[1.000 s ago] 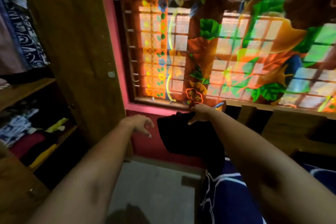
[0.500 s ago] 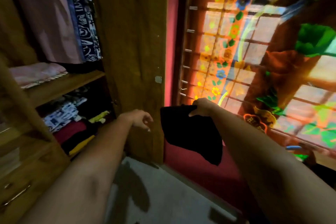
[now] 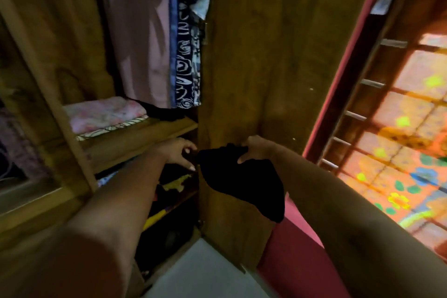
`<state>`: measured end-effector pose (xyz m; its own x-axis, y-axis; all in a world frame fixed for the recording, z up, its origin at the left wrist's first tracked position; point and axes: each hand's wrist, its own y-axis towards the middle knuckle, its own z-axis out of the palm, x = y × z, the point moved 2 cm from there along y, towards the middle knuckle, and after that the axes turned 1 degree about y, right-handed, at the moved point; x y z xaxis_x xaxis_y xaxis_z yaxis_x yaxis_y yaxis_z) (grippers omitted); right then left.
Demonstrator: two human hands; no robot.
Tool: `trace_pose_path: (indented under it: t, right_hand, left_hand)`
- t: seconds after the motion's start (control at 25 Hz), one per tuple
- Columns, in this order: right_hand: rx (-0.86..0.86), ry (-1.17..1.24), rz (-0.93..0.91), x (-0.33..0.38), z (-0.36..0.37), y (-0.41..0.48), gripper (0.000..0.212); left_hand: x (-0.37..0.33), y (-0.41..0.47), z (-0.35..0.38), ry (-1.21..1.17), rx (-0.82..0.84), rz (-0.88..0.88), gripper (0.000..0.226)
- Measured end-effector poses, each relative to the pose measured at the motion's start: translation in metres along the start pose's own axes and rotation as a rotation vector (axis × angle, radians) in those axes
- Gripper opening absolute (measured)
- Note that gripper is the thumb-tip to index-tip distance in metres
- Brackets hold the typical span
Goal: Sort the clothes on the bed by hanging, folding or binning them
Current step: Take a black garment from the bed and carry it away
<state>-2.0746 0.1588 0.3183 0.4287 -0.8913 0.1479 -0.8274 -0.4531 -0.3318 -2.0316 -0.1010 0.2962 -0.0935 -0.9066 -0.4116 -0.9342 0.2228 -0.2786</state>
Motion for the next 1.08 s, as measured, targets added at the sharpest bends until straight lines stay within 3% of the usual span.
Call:
trace_pose_path:
  t: [0.16, 0.32, 0.48, 0.56, 0.64, 0.72, 0.92, 1.08]
  right_hand:
    - [0.056, 0.068, -0.157, 0.051, -0.026, 0.057, 0.058]
    - [0.147, 0.11, -0.354, 0.107, -0.053, 0.114, 0.05]
    - [0.196, 0.07, -0.474, 0.153, -0.086, 0.165, 0.041]
    - [0.261, 0.155, -0.519, 0.171, -0.103, 0.191, 0.04]
    - [0.299, 0.226, -0.571, 0.188, -0.124, 0.216, 0.036]
    - [0.303, 0.239, -0.628, 0.207, -0.146, 0.236, 0.03]
    - [0.299, 0.253, -0.768, 0.248, -0.202, 0.277, 0.034]
    - [0.267, 0.331, -0.838, 0.261, -0.228, 0.312, 0.044]
  left_hand:
    - [0.043, 0.002, -0.028, -0.034, -0.008, -0.039, 0.103]
    - [0.067, 0.004, -0.056, 0.02, 0.105, -0.13, 0.13]
    - [0.078, 0.009, -0.085, -0.06, 0.088, -0.186, 0.108]
    - [0.096, 0.007, -0.106, -0.13, 0.098, -0.312, 0.094]
    - [0.113, 0.002, -0.134, -0.219, 0.105, -0.443, 0.056]
    - [0.123, 0.001, -0.163, -0.32, 0.037, -0.57, 0.034]
    - [0.15, 0.002, -0.229, -0.32, -0.07, -0.813, 0.031]
    - [0.18, 0.012, -0.274, -0.143, -0.184, -0.901, 0.059]
